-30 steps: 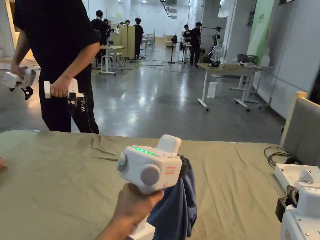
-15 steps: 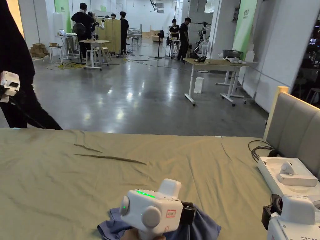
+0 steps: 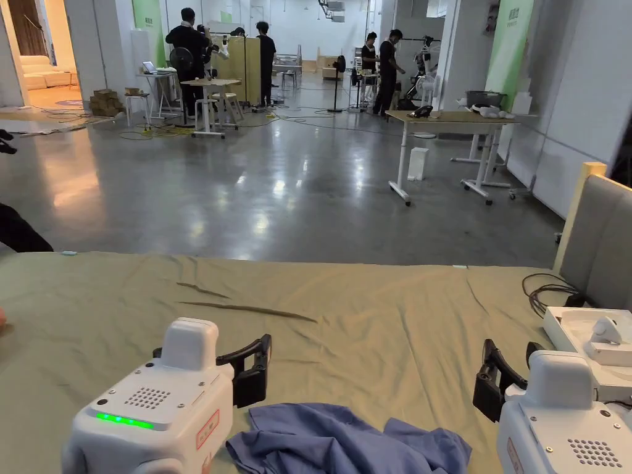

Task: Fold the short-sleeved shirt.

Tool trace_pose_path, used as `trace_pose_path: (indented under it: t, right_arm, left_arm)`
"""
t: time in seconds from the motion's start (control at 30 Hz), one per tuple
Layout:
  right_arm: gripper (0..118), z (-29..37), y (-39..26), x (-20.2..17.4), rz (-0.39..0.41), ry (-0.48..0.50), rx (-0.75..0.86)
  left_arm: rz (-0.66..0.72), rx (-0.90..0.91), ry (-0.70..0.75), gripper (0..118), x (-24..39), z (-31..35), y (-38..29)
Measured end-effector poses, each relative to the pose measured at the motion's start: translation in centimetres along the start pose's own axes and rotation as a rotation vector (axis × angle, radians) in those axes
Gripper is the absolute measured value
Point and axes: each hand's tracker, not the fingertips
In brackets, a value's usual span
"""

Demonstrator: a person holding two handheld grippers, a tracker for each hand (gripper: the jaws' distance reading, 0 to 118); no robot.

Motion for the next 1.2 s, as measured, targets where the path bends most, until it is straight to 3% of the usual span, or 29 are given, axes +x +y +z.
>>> trace_pose_path:
  t: [0.07, 0.23, 0.3, 0.33, 0.37, 0.4, 0.43, 0.6, 0.83, 1.2]
  right_arm:
    - [52, 0.2, -0.1, -0.7, 0.002, 0.013, 0.005]
    - [51, 0.9, -0.7, -2.3, -0.029, 0.027, 0.010]
    - [44, 1.0, -1.0, -2.7, -0.037, 0.030, 0.006]
    - [32, 1.1, -1.1, -2.9, -0.038, 0.033, 0.007]
    - [16, 1.2, -1.2, -3.0, -0.034, 0.037, 0.007]
    - [5, 1.2, -1.4, -3.2, -0.024, 0.036, 0.008]
    - [2, 1.4, -1.5, -3.4, -0.017, 0.032, 0.016]
    - [0, 2.0, -1.5, -4.2, 0.036, 0.042, 0.029]
    - [0, 1.7, -1.6, -4.8, 0.021, 0.050, 0.016]
    - [0, -1.5, -2.9, -4.2, 0.036, 0.056, -0.073]
  left_arm:
    - [-0.024, -0.002, 0.044, 73, -0.5, 1.0, -0.3]
    - [-0.054, 0.017, 0.131, 73, -1.1, 3.0, -1.4]
    - [-0.043, 0.021, 0.144, 71, -1.4, 3.4, -2.0]
    - [-0.035, 0.017, 0.147, 63, -1.5, 3.6, -2.2]
    - [-0.029, 0.015, 0.150, 42, -1.7, 3.7, -2.4]
    - [-0.025, 0.015, 0.165, 12, -1.8, 3.7, -2.6]
    - [-0.024, 0.022, 0.202, 3, -1.8, 3.8, -2.9]
    - [0.014, 0.059, 0.224, 1, -2.2, 4.4, -3.3]
    - [0.047, 0.022, 0.211, 1, -2.7, 3.3, -3.6]
    - [0.341, -0.591, 0.025, 1, -9.3, -14.0, -8.2]
